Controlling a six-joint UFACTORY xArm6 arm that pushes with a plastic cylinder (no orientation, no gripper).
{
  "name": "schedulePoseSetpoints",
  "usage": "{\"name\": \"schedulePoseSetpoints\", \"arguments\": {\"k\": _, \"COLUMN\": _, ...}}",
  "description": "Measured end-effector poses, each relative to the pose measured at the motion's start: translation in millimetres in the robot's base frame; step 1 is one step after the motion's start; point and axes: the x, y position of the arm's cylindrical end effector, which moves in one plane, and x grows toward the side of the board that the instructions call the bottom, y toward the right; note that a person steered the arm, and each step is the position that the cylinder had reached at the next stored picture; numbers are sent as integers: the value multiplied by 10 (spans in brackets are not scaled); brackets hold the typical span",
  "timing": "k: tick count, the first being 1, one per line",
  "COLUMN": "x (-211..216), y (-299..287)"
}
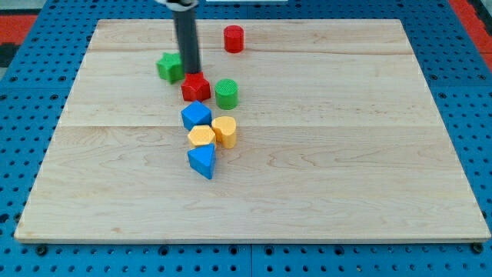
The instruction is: Place the red star left to the hexagon
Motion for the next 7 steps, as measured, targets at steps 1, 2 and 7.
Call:
{"name": "schedulePoseSetpoints", "arguments": {"k": 1, "x": 107, "y": -190}}
{"name": "schedulePoseSetpoints", "arguments": {"k": 2, "x": -110, "y": 131}}
{"name": "schedulePoseSetpoints", "arguments": {"k": 7, "x": 452, "y": -534}}
